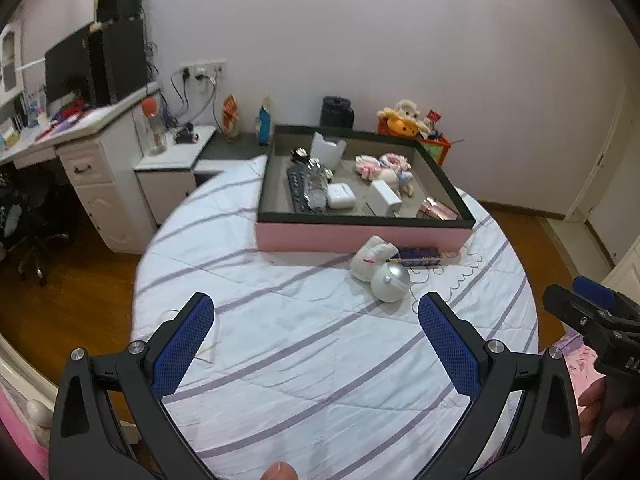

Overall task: Organize rigid objects
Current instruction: 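Withdraw both grippers from the tray toward the remaining items on the bed, then grasp the white-silver figurine with the left gripper while the right grasps the blue-gold box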

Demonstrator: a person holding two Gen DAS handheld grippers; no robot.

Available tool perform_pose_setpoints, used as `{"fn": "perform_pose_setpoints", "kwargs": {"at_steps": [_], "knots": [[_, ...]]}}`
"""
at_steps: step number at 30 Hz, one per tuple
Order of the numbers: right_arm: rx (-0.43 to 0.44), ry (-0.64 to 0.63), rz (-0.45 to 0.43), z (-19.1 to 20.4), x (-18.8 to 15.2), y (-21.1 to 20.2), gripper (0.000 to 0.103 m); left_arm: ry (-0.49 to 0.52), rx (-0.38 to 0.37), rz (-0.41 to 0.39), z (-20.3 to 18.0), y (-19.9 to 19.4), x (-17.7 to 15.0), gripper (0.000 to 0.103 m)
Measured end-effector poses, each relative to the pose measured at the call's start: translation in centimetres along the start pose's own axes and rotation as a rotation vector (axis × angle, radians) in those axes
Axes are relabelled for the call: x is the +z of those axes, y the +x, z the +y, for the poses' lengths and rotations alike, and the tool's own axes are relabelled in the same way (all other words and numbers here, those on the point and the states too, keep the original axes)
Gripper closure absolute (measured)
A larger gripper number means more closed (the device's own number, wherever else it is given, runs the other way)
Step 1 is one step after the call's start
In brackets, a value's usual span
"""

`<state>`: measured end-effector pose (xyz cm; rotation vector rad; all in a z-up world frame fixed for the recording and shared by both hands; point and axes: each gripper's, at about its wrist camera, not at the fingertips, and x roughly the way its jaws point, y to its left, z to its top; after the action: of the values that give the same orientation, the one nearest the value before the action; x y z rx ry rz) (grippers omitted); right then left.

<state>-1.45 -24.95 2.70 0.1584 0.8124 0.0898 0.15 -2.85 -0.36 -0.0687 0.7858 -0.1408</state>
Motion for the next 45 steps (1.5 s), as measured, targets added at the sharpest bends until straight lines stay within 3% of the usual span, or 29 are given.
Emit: {"fn": "perform_pose_setpoints", "kwargs": {"at_steps": [16, 21, 24, 27, 31, 33, 36, 39, 45], "knots": [[-0.032, 0.060, 0.071, -4.3, 0.1, 4.1, 0.000, 0.018, -0.003, 0.118, -4.9, 11.0, 1.3, 0.000], [-0.033, 0.069, 0.090, -5.2, 0.4, 5.5, 0.000, 0.038, 0.041, 0.156, -5.5, 14.4, 1.3, 0.000], [-0.032, 0.074, 0.104, -5.6, 0.4, 6.4, 0.000, 0.011, 0.005, 0.161, -5.2, 15.6, 1.0, 0.000], [-0.030, 0.074, 0.115, -5.7, 0.4, 7.0, 0.000, 0.017, 0.021, 0.156, -5.1, 16.4, 0.7, 0.000], [-0.025, 0.073, 0.125, -5.6, 0.5, 7.8, 0.000, 0.010, 0.022, 0.164, -4.4, 17.4, 0.3, 0.008], [-0.022, 0.073, 0.131, -5.5, 0.5, 8.2, 0.000, 0.012, 0.020, 0.150, -4.2, 17.1, 0.3, 0.019], [-0.018, 0.070, 0.141, -5.1, 0.4, 8.8, 0.000, 0.007, 0.011, 0.136, -3.3, 16.7, 0.4, 0.044], [-0.015, 0.069, 0.149, -4.8, 0.3, 9.3, 0.000, -0.004, -0.030, 0.138, -2.1, 16.5, 0.5, 0.044], [-0.014, 0.057, 0.170, -3.4, 0.3, 11.0, 0.000, 0.003, -0.036, 0.127, -1.0, 15.3, 0.1, 0.044]]}}
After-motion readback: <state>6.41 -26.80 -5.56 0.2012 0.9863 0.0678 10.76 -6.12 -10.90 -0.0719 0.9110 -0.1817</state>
